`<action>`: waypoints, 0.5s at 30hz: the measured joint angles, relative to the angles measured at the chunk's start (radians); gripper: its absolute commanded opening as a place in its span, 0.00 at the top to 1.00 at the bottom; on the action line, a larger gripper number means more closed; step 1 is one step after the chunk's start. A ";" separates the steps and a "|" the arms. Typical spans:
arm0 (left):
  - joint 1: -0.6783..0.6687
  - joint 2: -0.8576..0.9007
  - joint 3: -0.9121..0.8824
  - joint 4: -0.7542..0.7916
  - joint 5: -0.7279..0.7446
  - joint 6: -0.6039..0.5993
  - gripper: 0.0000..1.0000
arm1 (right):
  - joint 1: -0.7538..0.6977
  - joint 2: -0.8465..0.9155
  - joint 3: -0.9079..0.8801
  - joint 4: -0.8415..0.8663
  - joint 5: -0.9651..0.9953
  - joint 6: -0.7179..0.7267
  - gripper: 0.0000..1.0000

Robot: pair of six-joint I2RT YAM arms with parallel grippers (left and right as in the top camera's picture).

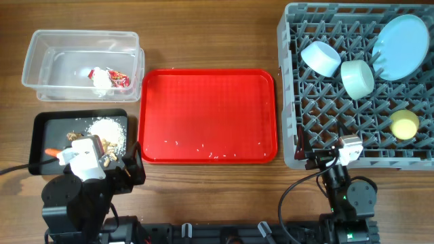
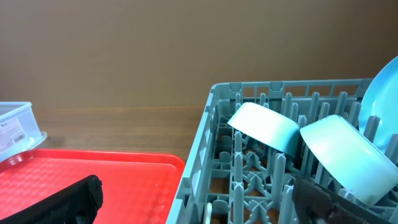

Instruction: Sort waste into correct bins and load items into the dishwasher rack

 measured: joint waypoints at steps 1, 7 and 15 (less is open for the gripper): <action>0.000 0.000 0.000 0.000 0.000 0.000 0.00 | 0.000 0.000 0.000 0.000 0.000 0.000 0.00; 0.000 0.000 0.000 0.000 0.000 0.000 0.00 | 0.000 0.000 0.000 0.000 0.000 0.000 0.00; 0.000 -0.020 -0.006 -0.002 0.000 0.000 0.00 | 0.000 0.000 0.000 0.000 0.000 0.000 0.00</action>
